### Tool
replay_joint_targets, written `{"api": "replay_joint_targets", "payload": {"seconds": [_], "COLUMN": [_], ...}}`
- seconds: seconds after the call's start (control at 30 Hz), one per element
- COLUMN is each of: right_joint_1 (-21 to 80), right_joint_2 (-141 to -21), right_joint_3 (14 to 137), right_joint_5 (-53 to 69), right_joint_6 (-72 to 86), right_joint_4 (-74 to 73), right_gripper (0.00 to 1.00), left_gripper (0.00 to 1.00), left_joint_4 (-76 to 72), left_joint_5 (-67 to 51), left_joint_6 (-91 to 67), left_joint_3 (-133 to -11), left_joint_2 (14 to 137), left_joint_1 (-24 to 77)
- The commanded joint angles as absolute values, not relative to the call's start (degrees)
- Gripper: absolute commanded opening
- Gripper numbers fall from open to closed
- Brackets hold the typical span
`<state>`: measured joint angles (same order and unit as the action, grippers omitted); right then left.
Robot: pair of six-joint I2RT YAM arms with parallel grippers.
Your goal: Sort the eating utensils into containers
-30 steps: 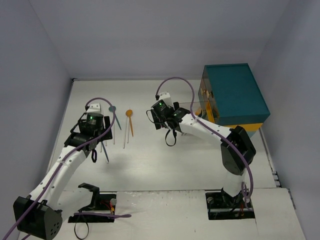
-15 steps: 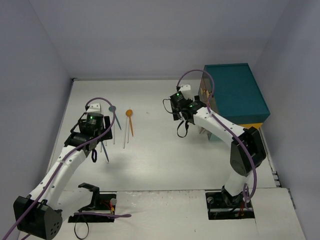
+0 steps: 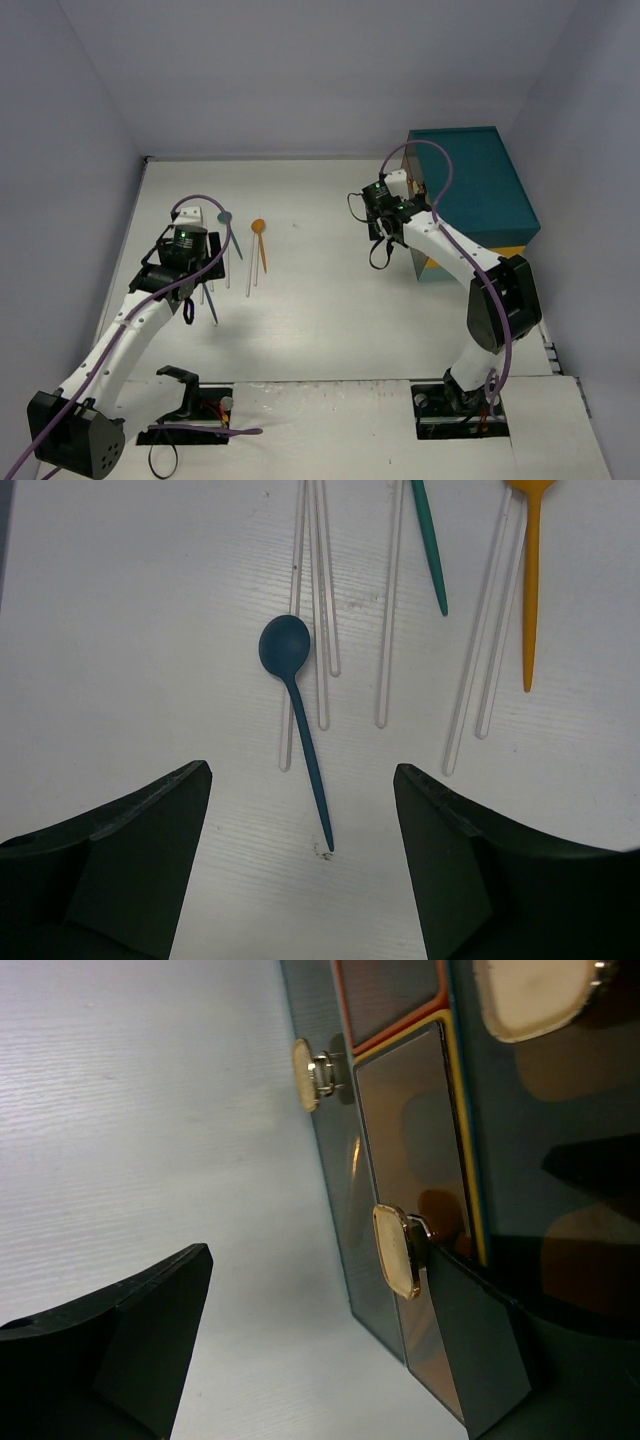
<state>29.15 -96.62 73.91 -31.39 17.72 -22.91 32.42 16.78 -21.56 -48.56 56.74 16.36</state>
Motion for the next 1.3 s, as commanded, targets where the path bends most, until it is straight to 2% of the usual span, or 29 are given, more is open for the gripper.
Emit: {"api": "replay_joint_targets", "payload": {"seconds": [0.0,0.23,0.5,1.0,1.27], "right_joint_1": [25.77,27.06,34.03,27.48,22.90], "right_joint_2": [-93.62,-91.47,-92.11,-114.25,-120.46], "right_joint_3": [74.97,78.21,89.49,109.30,113.36], "right_joint_5": [-37.01,-34.70,-32.81,-28.98,-26.88], "right_joint_6": [17.26,14.66,8.64,0.53,0.85], "right_joint_4": [-25.80,-25.78,-25.75,-25.32,-25.23], "right_gripper": [0.87,0.88,0.90,0.93,0.94], "left_gripper": [0.71,0.71,0.71,0.71,0.71], "left_joint_4": [29.76,29.71,29.62,29.71,29.71], "left_joint_5": [17.10,16.90,16.77,16.43,16.26], "left_joint_6": [-20.92,-20.89,-20.83,-20.84,-20.89], "left_joint_3": [-50.19,-50.19,-50.27,-50.27,-50.24], "left_joint_2": [56.74,56.95,57.15,56.87,56.86], "left_joint_1": [15.82,15.82,15.82,15.82,15.82]}}
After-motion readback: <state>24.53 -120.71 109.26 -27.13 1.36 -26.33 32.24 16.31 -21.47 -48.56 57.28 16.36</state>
